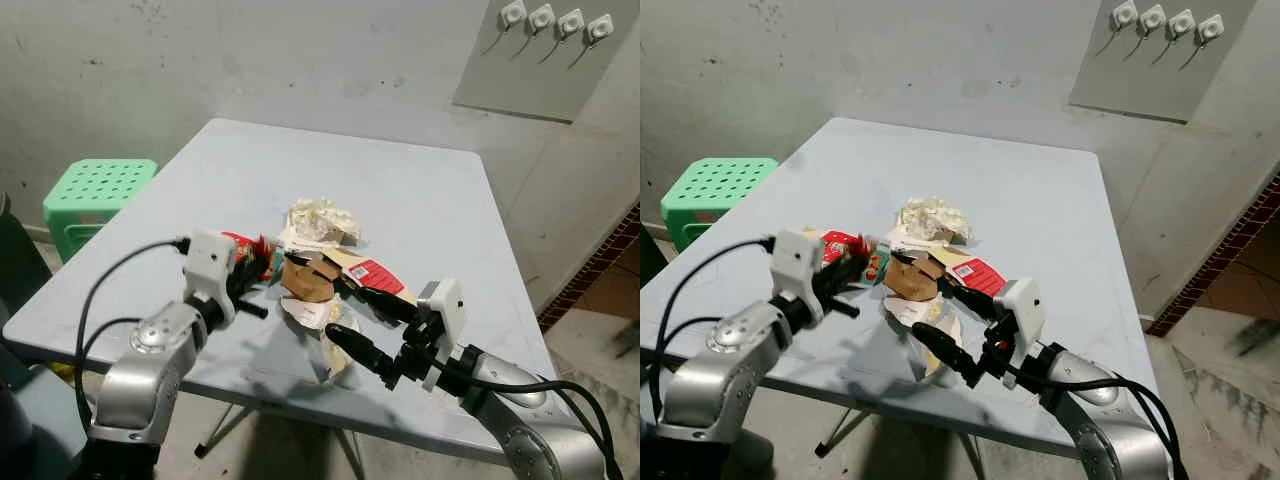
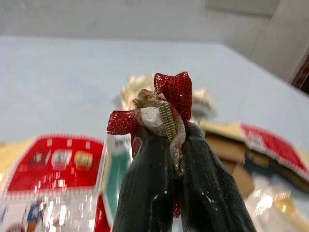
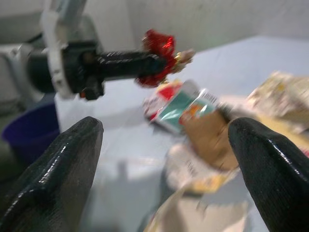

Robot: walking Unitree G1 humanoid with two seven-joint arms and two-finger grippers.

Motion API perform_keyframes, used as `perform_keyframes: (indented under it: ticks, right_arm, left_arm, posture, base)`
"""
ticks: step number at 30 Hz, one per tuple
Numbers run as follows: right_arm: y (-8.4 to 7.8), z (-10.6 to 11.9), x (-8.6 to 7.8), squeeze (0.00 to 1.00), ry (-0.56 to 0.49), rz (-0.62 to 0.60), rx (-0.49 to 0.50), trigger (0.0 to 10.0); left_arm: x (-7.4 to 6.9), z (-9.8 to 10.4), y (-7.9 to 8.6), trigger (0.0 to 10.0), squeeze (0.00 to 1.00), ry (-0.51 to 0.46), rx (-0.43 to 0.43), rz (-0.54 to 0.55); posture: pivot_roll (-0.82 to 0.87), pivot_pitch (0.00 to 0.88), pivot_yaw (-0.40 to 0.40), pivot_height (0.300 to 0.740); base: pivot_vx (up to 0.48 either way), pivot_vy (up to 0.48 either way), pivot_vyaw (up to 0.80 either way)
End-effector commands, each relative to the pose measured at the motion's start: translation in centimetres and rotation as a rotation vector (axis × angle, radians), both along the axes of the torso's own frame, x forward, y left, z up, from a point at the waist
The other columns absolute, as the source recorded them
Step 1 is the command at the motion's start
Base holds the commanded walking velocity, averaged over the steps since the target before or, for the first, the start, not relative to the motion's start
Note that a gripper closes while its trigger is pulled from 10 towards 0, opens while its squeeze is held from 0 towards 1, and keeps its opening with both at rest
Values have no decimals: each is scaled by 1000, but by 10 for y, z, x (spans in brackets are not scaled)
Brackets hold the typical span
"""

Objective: Picking trash to rubbish bin

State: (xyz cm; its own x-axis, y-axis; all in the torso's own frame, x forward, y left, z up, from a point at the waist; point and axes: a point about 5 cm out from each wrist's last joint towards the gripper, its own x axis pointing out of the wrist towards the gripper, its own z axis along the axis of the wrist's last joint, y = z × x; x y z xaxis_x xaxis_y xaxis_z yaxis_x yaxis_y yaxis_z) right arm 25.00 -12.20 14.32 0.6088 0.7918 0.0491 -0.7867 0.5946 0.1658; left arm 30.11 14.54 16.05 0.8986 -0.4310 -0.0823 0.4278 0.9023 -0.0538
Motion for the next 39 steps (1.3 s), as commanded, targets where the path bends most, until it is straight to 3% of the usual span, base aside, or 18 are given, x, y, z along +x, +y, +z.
perform_keyframes:
  ticks: [1, 2, 4, 9, 11, 12, 13, 16, 26, 27, 30, 39]
  right_arm:
    - [-8, 9, 8, 0, -43, -61, 16, 10000]
    - [-11, 12, 12, 0, -67, -89, 23, 10000]
    - [-15, 17, 18, 0, -80, -143, 38, 10000]
    - [-22, 24, 25, 0, -143, -242, 42, 10000]
    - [-28, 28, 30, 0, -169, -354, 63, 10000]
    - [-28, 28, 30, 0, -169, -354, 63, 10000]
    - [-31, 27, 31, 0, -178, -412, 63, 10000]
    - [-33, 26, 31, 0, -183, -484, 91, 10000]
    - [-30, 22, 26, 0, -187, -529, 90, 10000]
    - [-35, 21, 27, 0, -201, -607, 73, 10000]
    - [-40, 19, 29, 0, -204, -677, 58, 10000]
    - [-40, 15, 32, 0, -196, -723, 37, 10000]
  left_arm:
    - [3, 17, -3, 0, 0, -65, -51, -2]
    - [4, 22, -5, 471, 0, -87, -74, 3]
    - [6, 25, -7, 10000, 0, -102, -81, 21]
    - [8, 24, -11, 10000, 0, -122, -95, 41]
    - [10, 13, -10, 10000, 0, -74, -131, 88]
    - [10, 13, -10, 10000, 0, -74, -131, 88]
    - [9, 12, -9, 10000, 0, -120, -113, 116]
    - [8, 9, -9, 10000, 0, -116, -137, 121]
    - [10, 9, 1, 10000, 0, -195, -61, 180]
    - [10, 9, 6, 10000, 0, -213, -49, 205]
    - [10, 9, 7, 10000, 0, -227, -46, 219]
    - [14, 10, 5, 10000, 0, -232, -64, 221]
  posture:
    - [-10, 0, -56, 740]
    - [-11, 0, -53, 740]
    - [-13, 0, -53, 740]
    - [-17, 0, -49, 740]
    - [-19, 0, -51, 740]
    - [-19, 0, -51, 740]
    - [-18, 0, -50, 740]
    - [-18, 0, -50, 740]
    - [-24, 0, -42, 740]
    - [-24, 0, -38, 740]
    - [-28, 0, -35, 740]
    - [-26, 0, -34, 740]
  base:
    - [0, 0, 0]
    - [0, 0, 0]
    - [0, 0, 0]
    - [0, 0, 0]
    - [0, 0, 0]
    - [0, 0, 0]
    - [0, 0, 0]
    - [0, 0, 0]
    - [0, 0, 0]
    - [0, 0, 0]
    - [0, 0, 0]
    - [0, 45, 0]
